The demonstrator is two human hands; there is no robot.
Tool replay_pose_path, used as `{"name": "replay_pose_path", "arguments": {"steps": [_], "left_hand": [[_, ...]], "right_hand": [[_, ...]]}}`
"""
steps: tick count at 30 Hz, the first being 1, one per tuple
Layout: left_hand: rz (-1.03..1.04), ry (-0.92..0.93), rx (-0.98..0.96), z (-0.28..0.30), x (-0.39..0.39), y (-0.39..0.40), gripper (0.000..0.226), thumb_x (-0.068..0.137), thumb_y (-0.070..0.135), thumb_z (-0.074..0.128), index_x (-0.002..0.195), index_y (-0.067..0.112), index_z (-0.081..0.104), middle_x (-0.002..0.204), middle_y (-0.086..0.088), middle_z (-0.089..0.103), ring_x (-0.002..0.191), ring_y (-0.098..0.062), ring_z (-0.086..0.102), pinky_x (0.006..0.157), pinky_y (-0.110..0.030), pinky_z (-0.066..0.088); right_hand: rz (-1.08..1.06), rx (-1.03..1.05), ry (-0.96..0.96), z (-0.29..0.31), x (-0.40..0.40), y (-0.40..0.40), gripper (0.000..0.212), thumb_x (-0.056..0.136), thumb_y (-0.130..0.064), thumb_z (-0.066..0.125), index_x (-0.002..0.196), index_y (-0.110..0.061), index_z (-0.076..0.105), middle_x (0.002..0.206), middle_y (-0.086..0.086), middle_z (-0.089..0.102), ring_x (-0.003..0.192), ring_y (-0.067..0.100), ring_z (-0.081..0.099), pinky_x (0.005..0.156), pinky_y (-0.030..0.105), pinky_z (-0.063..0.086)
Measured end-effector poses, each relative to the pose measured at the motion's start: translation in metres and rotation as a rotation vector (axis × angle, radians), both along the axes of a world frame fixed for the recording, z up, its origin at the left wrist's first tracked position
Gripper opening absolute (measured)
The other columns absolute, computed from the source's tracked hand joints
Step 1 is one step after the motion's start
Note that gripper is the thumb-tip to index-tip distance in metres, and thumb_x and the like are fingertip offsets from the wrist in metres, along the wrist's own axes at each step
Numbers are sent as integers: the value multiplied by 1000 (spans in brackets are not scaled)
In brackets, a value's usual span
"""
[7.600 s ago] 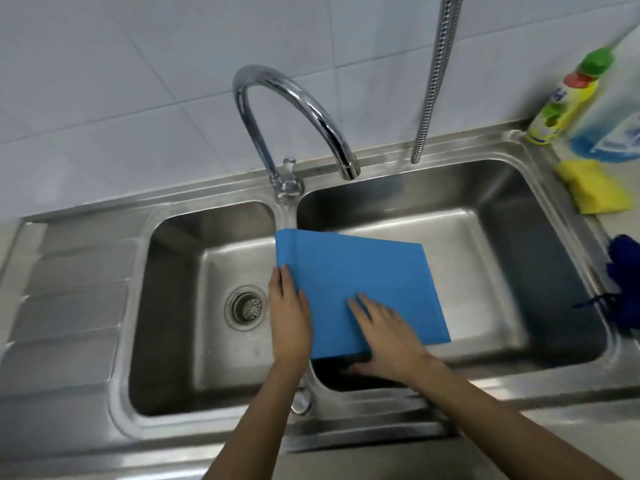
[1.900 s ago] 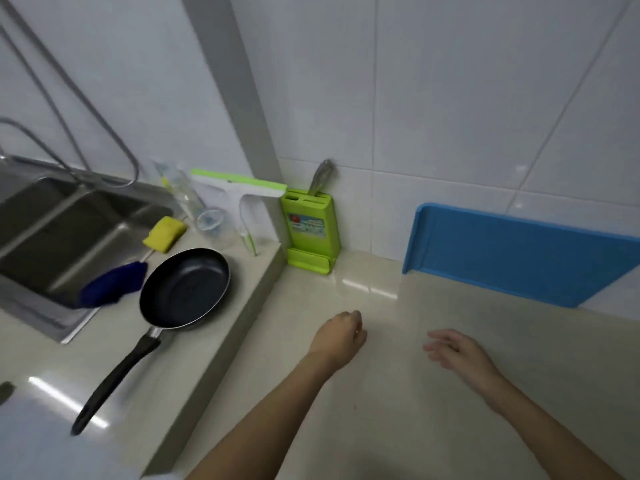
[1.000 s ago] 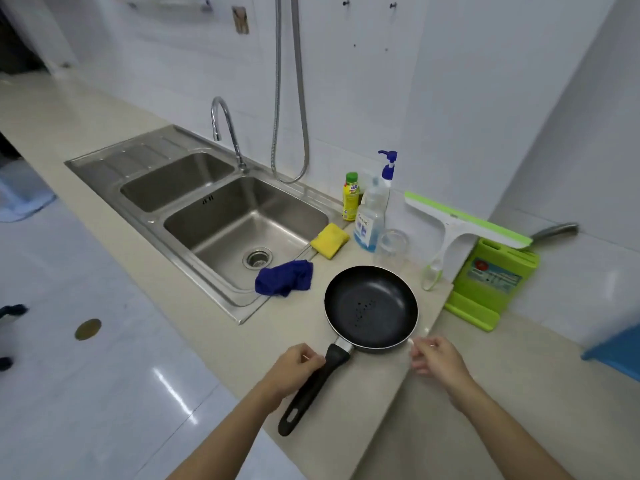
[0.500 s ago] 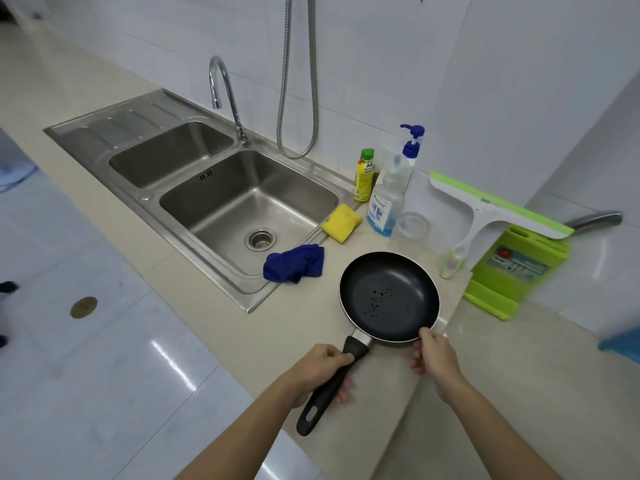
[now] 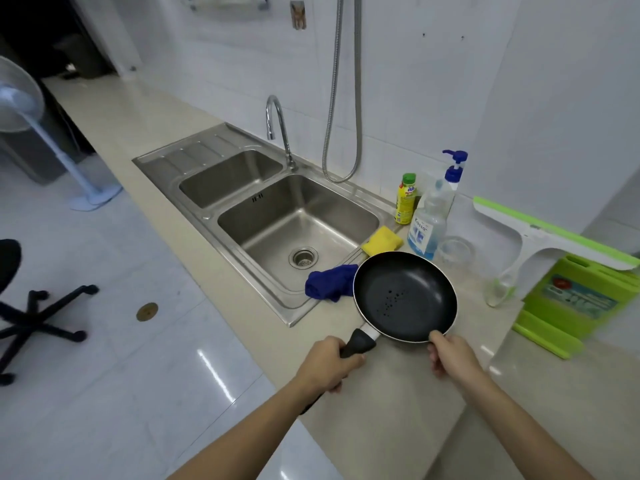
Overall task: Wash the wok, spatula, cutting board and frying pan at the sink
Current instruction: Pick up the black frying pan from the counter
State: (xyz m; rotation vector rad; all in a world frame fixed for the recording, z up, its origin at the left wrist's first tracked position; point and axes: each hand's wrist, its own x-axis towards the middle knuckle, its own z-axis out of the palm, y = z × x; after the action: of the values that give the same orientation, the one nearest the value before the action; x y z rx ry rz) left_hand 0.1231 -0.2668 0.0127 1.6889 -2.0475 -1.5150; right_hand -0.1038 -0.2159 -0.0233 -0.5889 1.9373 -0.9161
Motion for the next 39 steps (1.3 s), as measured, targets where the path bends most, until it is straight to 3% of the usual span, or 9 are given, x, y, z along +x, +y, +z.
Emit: {"name": "replay_pose_path", "arguments": {"steps": [5, 11, 16, 24, 30, 34, 39], "left_hand": [[69, -41, -82, 23, 44, -43, 26, 87, 27, 65, 69, 17, 49, 58, -2, 50, 35, -9, 46, 39, -19, 37], [230, 157, 52, 30, 126, -115, 16, 86, 14, 65, 77, 7, 54, 58, -4, 49, 36, -14, 44, 41, -24, 35], [183, 176, 151, 43, 205, -185, 19, 90, 20, 64, 92, 5, 52, 55, -5, 58, 39, -18, 53, 40, -24, 42], [148, 9, -81, 47, 281, -276, 27, 86, 32, 66, 87, 5, 58, 54, -2, 51, 35, -14, 44, 40, -22, 35], [199, 46, -51, 37, 295, -320, 37, 85, 34, 67, 90, -1, 60, 50, -1, 48, 35, -15, 43, 39, -23, 33], [162, 56, -40, 34, 289, -366, 32, 86, 30, 66, 90, -1, 62, 50, -2, 49, 37, -17, 44, 39, -23, 35], [137, 89, -50, 46, 261, -436, 26, 88, 27, 65, 80, 4, 58, 48, -2, 44, 34, -16, 38, 39, -23, 30]], "right_hand": [[87, -72, 1, 24, 45, -59, 30, 91, -17, 45, 62, -9, 49, 54, 7, 50, 50, 21, 47, 50, 27, 38], [135, -101, -30, 30, 122, -154, 32, 92, -17, 45, 61, -9, 49, 46, 3, 49, 48, 21, 48, 49, 26, 37], [148, -77, -17, 34, 199, -222, 34, 90, -20, 45, 57, -12, 48, 46, 2, 51, 53, 20, 50, 53, 30, 38], [156, -72, -76, 43, 275, -296, 27, 91, -18, 43, 65, -12, 46, 49, 0, 46, 47, 16, 48, 48, 24, 35], [266, -121, -80, 43, 275, -331, 36, 99, -30, 45, 69, -10, 49, 48, 2, 53, 41, 13, 50, 42, 21, 36], [289, -146, 76, 41, 241, -375, 43, 100, -38, 42, 70, -9, 55, 52, 4, 58, 44, 12, 52, 44, 19, 36], [185, -185, 233, 39, 187, -435, 36, 98, -30, 47, 77, -4, 59, 63, 7, 65, 51, 12, 55, 52, 24, 42]]}}
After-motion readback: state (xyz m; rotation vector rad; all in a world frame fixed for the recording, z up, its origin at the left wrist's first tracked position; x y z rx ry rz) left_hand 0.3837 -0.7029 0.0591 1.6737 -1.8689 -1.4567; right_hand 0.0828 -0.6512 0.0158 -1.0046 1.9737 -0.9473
